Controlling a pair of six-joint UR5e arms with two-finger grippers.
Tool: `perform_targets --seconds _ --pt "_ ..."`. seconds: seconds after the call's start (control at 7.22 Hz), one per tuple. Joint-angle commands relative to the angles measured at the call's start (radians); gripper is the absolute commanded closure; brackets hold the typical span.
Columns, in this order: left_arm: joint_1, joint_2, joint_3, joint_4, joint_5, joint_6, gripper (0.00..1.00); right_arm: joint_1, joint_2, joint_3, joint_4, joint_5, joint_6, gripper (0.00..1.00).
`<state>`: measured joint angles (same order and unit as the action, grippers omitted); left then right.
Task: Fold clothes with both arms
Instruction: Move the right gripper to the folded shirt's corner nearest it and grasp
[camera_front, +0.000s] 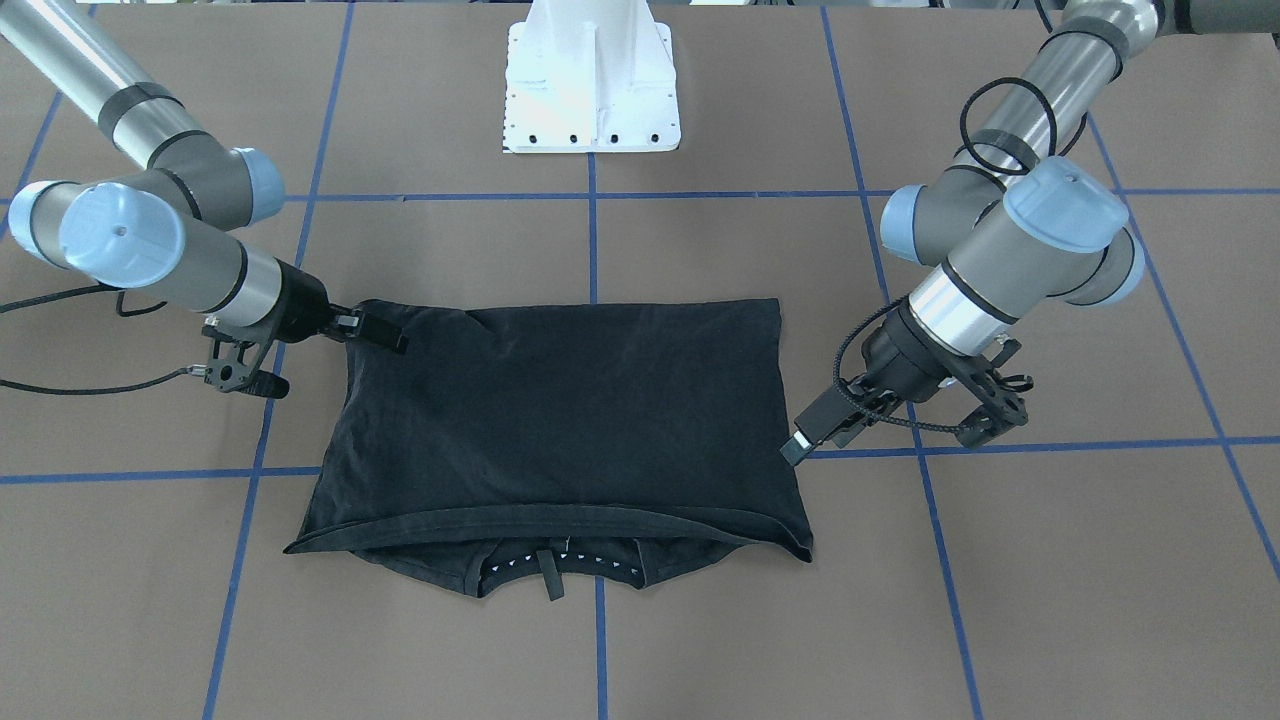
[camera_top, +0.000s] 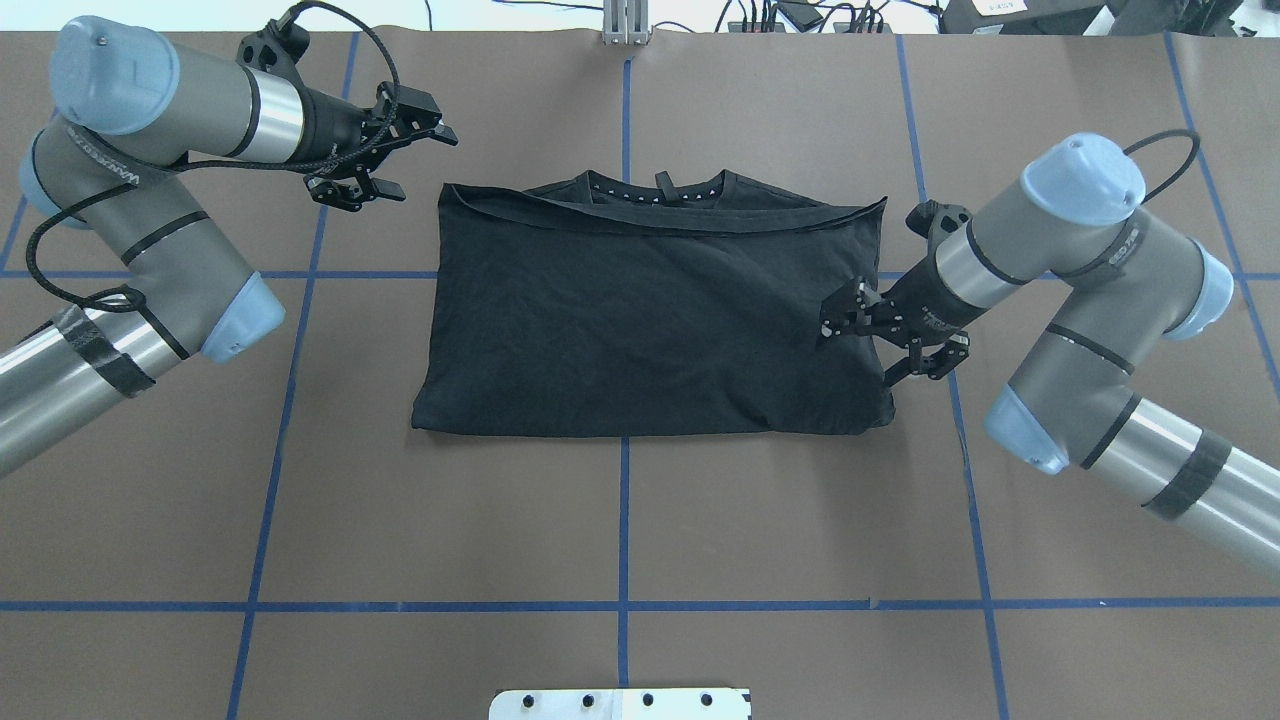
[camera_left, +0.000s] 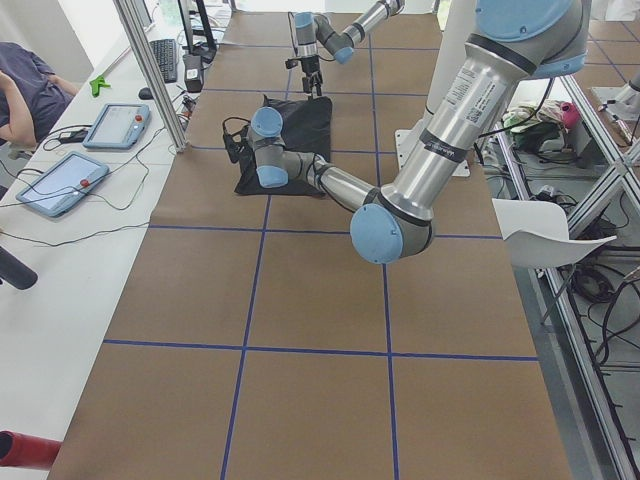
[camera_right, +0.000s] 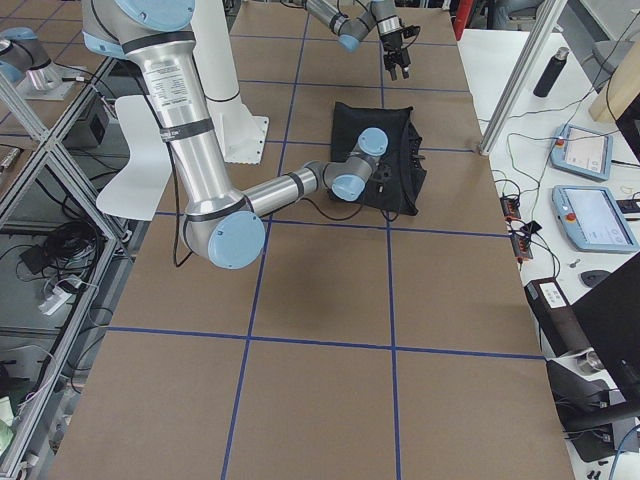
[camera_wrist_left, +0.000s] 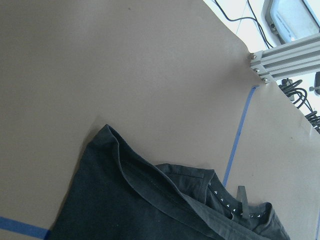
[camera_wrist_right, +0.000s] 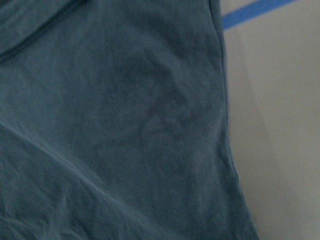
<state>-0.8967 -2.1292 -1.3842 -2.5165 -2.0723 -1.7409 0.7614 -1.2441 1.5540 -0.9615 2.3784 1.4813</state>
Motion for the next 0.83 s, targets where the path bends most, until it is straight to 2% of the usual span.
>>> perform_targets --seconds 0.0,0.28,0.69 --pt "0.001 0.002 -0.009 0.016 0.001 0.0 0.01 -0.028 -0.031 0.03 0.0 -0.027 -0.009 0.0" --pt "0.005 0.003 -0.007 0.016 0.003 -0.002 0.01 0.008 -0.057 0.056 -0.002 -0.01 -0.021 0.0" --pt "0.007 0.003 -0.007 0.016 0.003 -0.002 0.01 -0.051 -0.098 0.051 -0.002 -0.054 -0.036 0.0"
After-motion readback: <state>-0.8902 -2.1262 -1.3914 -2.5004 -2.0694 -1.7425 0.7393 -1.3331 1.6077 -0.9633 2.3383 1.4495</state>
